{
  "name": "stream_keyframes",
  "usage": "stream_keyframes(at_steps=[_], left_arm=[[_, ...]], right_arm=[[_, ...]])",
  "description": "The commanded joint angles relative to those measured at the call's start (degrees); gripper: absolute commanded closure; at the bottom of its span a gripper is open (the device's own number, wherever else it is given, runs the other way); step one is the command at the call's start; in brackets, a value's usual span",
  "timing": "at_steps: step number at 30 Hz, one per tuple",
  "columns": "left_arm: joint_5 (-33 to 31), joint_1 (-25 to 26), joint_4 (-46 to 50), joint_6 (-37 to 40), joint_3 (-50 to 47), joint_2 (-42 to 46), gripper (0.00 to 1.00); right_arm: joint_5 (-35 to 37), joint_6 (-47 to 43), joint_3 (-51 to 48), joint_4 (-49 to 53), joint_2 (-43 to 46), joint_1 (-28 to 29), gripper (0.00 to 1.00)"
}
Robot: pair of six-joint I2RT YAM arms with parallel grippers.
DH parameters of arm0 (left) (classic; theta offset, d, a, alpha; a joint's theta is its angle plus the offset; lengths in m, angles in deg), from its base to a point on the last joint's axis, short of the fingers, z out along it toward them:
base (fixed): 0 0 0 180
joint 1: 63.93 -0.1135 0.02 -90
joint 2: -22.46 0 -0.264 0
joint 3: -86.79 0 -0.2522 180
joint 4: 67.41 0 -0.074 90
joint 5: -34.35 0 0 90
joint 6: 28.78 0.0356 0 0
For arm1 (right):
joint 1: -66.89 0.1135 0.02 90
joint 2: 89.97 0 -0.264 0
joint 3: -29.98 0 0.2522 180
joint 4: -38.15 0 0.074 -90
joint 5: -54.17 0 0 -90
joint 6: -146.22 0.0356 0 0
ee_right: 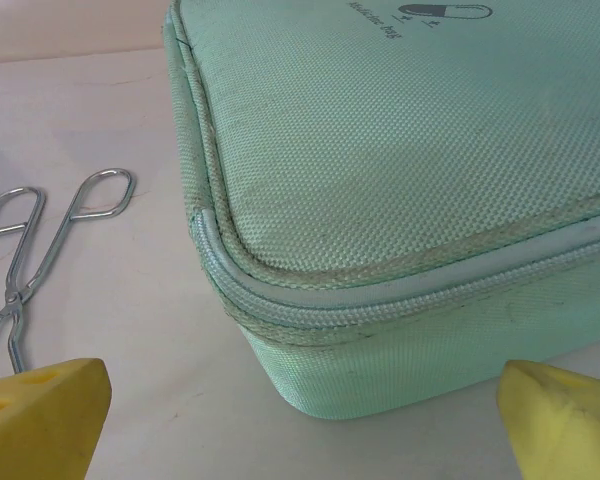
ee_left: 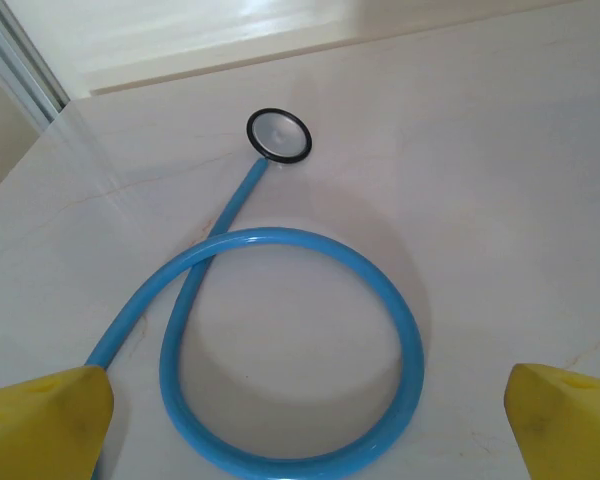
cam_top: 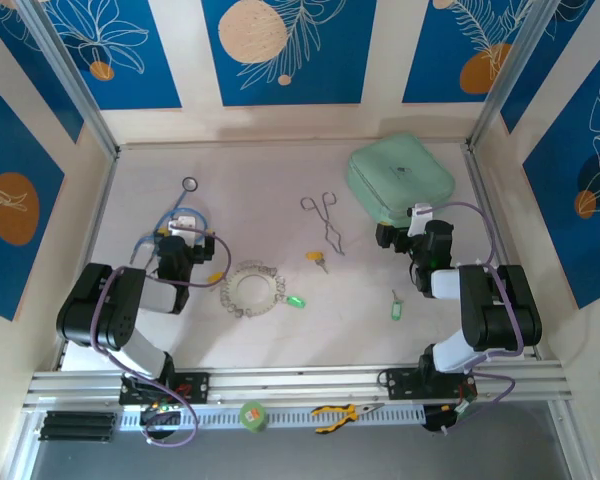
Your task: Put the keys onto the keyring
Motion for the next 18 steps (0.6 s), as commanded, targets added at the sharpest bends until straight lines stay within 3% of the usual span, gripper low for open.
stream_keyframes(at_steps=[1, 7, 10, 18], left_arm=[[1.1, -0.7, -0.5, -0.6, 1.0, 0.9, 0.0], [1.2, -0.7, -0.4, -0.7, 1.0, 0.9, 0.0], [-1.9, -0.9, -0.2, -2.0, 1.2, 0.8, 0.0], [0.0, -2.4, 1.3, -3.3, 1.6, 1.1, 0.0]], right_arm=[[0.9, 0.6, 1.1, 0.0, -0.1, 0.4, 0.01], [1.0, 0.5, 0.9, -0.1, 0.0, 0.5, 0.01], [1.1, 0.5, 0.9, -0.2, 0.0, 0.5, 0.01], [0.5, 0.7, 1.0, -0.1, -0.1, 0.2, 0.01]])
